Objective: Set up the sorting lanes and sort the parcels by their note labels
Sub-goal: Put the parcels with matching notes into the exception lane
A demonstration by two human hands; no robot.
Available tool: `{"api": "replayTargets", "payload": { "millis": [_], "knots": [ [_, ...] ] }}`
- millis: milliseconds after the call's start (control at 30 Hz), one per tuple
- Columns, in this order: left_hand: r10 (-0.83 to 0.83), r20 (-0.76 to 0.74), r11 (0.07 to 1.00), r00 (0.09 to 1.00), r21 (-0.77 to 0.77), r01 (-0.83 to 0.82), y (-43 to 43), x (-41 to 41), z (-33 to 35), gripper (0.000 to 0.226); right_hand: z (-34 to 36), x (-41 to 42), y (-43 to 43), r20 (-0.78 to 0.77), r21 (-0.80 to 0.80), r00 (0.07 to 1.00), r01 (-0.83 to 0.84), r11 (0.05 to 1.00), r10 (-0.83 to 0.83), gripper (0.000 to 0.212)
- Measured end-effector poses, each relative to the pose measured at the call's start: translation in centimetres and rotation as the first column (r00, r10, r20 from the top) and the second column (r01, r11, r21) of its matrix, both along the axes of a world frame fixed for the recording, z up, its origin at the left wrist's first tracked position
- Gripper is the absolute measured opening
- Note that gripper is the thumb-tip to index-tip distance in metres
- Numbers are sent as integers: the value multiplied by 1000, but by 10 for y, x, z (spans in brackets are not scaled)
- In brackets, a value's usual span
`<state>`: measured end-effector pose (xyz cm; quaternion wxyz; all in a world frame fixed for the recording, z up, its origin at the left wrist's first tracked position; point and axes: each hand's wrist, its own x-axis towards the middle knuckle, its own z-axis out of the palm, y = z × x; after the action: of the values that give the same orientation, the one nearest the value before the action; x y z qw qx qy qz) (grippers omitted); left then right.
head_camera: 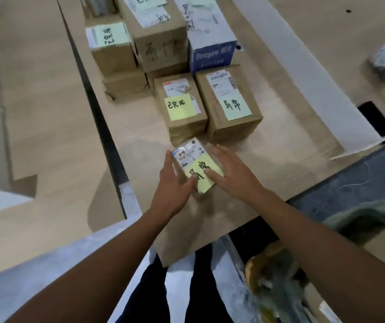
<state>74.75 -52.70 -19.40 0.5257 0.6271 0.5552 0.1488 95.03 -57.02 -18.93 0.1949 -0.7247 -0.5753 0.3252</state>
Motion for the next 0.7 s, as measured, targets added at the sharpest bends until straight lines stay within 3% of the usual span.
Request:
{"api": "replayTargets", "payload": {
  "millis": [100, 333, 533, 700],
  "knots": [
    [92, 99, 993, 991, -78, -84, -4, 14, -17, 95, -15, 3, 7, -171, -69, 983, -74, 995, 62, 70],
    [191, 126, 979, 974, -96, -179, -11, 8, 22, 97, 10, -8, 10, -255, 28, 960, -116, 993, 119, 67],
    [209, 175, 965, 962, 120, -231, -6, -74, 104, 94, 76, -82, 36, -275, 255, 919, -213, 943, 282, 76],
    [342, 197, 890, 919, 245, -384, -25, -188, 160, 93, 118, -201, 52, -268, 402, 850, -329, 855, 453, 75]
  ]
}}
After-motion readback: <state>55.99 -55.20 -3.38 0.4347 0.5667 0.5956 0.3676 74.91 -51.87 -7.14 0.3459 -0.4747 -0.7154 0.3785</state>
